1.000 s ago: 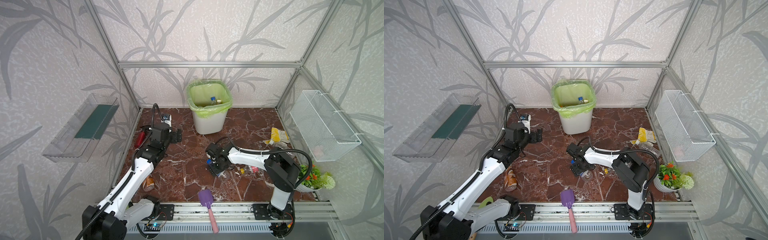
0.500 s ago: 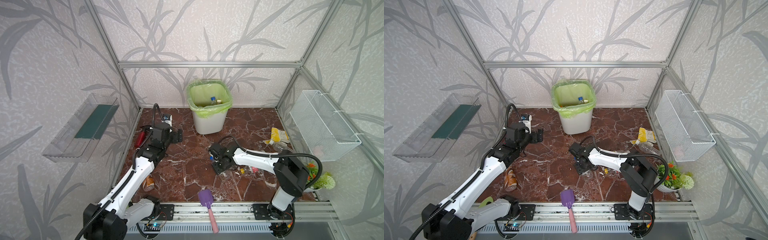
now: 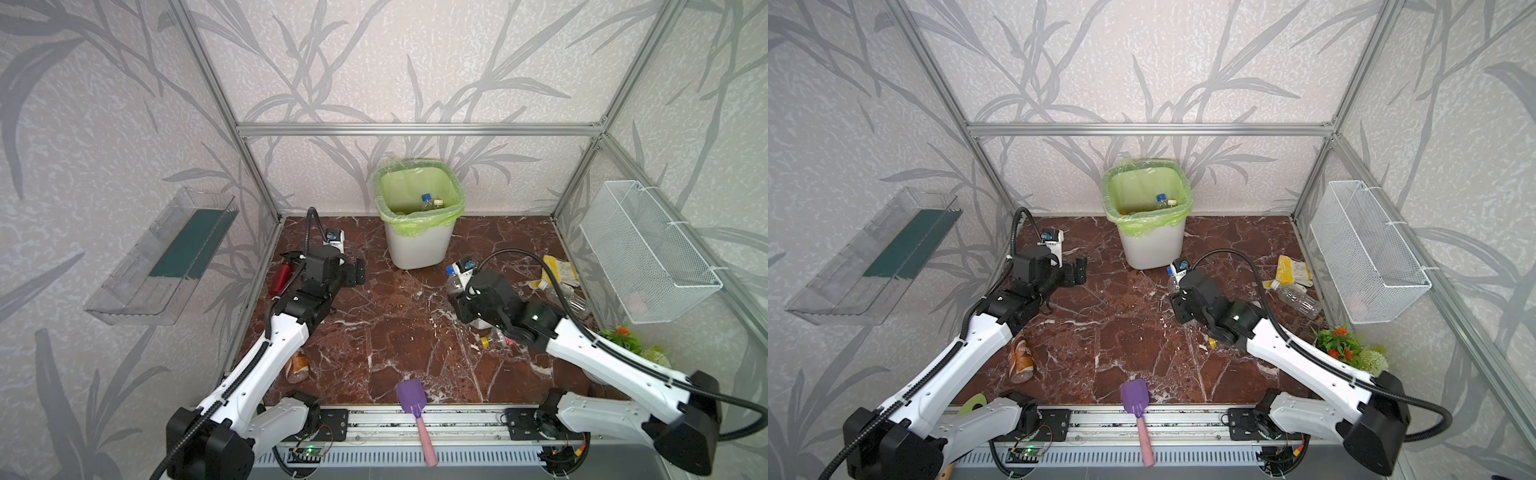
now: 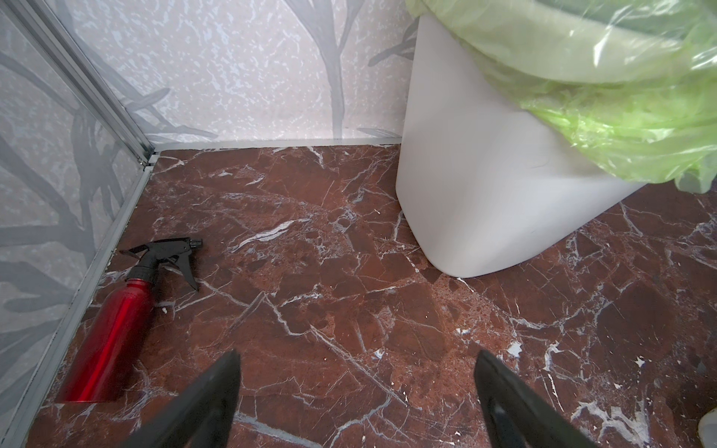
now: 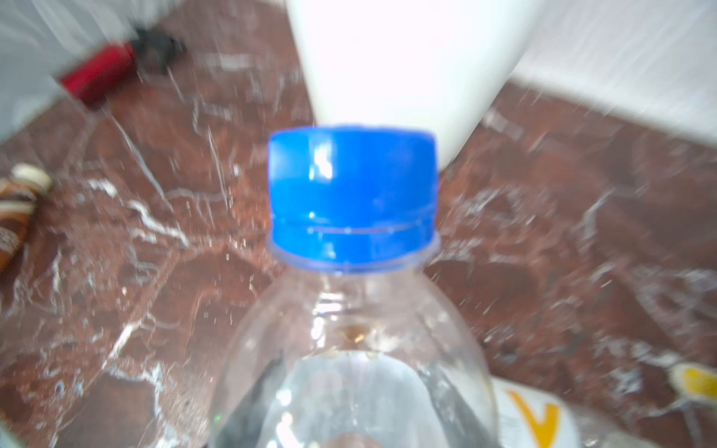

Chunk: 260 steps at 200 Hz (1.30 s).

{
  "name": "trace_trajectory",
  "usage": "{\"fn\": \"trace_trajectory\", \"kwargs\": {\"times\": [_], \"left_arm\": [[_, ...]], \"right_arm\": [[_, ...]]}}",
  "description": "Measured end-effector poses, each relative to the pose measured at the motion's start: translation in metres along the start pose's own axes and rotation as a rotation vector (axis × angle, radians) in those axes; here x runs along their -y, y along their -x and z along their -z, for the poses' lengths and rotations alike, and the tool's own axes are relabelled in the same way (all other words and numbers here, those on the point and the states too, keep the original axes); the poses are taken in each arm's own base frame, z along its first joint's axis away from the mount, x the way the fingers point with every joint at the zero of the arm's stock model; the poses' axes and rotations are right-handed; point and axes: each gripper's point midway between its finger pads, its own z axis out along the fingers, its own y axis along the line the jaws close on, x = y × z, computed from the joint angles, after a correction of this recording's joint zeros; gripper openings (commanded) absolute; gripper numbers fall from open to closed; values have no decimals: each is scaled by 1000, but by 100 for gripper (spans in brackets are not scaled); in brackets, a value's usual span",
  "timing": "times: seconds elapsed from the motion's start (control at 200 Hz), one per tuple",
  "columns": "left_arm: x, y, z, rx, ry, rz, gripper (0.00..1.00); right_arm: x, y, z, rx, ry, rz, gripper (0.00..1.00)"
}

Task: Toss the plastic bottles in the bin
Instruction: 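Lift the blue-cap bottle with the right gripper and release it over the bin, then withdraw the right arm from the bin while the left arm shifts forward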

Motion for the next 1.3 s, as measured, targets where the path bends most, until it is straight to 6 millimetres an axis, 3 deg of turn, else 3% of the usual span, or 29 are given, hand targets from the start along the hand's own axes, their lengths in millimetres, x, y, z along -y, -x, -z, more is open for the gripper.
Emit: {"fn": "trace_trajectory", "kwargs": {"times": [0.205, 0.325, 0.46, 0.54, 0.585, 0.62, 0.69, 0.71, 0.76, 0.825, 0.88, 0.96, 1.055, 1.16, 1.3], "left_arm": [[0, 3, 0, 14, -1, 3, 92], [0, 3, -1, 20, -2, 4, 92], [0, -1, -1, 14, -1, 3, 92], [0, 1, -1, 22, -2, 4, 92], [0, 2, -1, 27, -3, 5, 92], [0, 3, -1, 28, -3, 5, 92], [0, 3, 0, 30, -3, 5, 92], [0, 3, 0, 31, -2, 4, 92], [-1, 3, 2, 35, 1, 3, 92], [-2, 5, 5, 45, 5, 1, 91], [-4, 8, 9, 58, 10, 2, 92], [-5, 13, 13, 76, 13, 4, 92], [-4, 12, 12, 71, 5, 2, 92], [4, 5, 6, 43, -35, -9, 92], [18, 0, 5, 21, -100, -30, 92]], "right_arm": [[30, 41, 69, 340, -63, 29, 52], [45, 58, 98, 476, -124, 69, 52], [48, 81, 114, 598, -161, 106, 52], [45, 105, 108, 617, -166, 131, 52], [45, 131, 99, 602, -167, 140, 52], [48, 162, 90, 600, -162, 129, 52], [53, 245, 75, 647, -106, 75, 54], [53, 263, 64, 650, -92, 71, 57], [54, 314, 48, 674, -47, 51, 77], [56, 346, 18, 661, 2, 45, 85], [55, 342, -7, 599, 43, 41, 91], [56, 305, -37, 468, 80, 27, 96], [62, 257, -44, 356, 91, -6, 97], [72, 221, -18, 324, 66, -31, 98], [94, 199, 39, 391, -7, -73, 97]]}}
